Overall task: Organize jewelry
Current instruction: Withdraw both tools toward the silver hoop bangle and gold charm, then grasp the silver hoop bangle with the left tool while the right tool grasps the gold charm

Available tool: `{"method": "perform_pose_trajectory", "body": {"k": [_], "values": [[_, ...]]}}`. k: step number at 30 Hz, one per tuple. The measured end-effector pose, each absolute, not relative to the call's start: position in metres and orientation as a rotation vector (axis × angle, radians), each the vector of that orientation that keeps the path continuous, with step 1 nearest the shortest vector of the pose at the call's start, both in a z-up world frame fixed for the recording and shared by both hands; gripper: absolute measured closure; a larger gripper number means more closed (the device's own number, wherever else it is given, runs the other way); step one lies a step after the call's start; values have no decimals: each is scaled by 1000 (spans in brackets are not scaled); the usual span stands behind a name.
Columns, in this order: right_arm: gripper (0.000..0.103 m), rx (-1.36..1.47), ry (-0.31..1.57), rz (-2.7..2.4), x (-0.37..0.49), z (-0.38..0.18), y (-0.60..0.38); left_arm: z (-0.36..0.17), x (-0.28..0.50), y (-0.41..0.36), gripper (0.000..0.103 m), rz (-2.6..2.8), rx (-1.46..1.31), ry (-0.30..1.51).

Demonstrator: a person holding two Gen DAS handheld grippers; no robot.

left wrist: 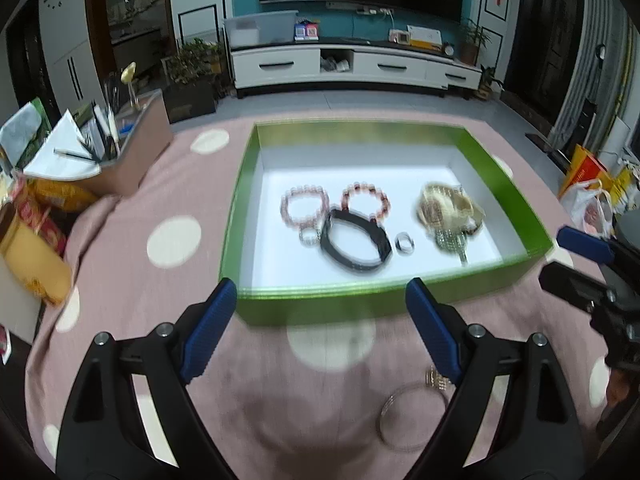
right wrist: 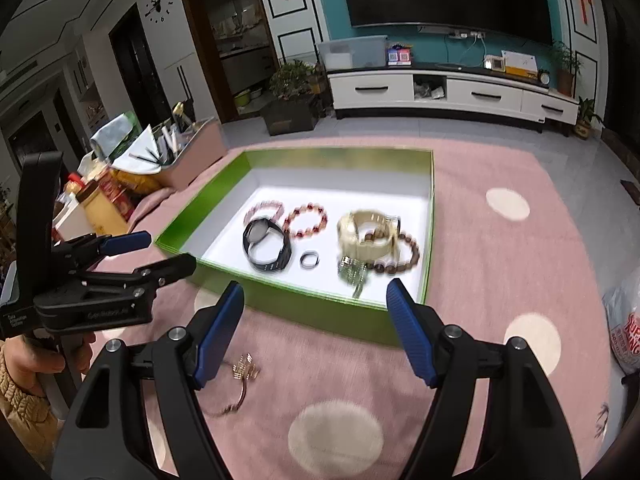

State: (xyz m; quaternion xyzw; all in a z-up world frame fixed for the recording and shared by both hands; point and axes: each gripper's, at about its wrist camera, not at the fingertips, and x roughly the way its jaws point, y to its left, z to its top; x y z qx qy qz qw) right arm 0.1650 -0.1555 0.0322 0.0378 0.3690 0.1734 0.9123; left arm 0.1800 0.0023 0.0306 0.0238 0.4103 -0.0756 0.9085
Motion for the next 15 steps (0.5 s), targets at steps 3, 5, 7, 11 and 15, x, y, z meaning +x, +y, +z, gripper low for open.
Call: {"method": "perform_pose_trajectory", "body": {"k": [3,5,7,11,15], "values": [[29,79,781,373,155,24,-154,18,162,4,16,-174,54,877],[29,77,798,389,149,18,-152,8,151,3,16,-190,66,898],[29,67,816,408,145,11,-146,-2,142,-1,17,-204,88,920],[29,54,851,465,139,-4,-132,-22,130,-10,33,-246,113,965],[31,38,867,498,139,-16,-118,-36,124,-19,49,-282,129,993]]}}
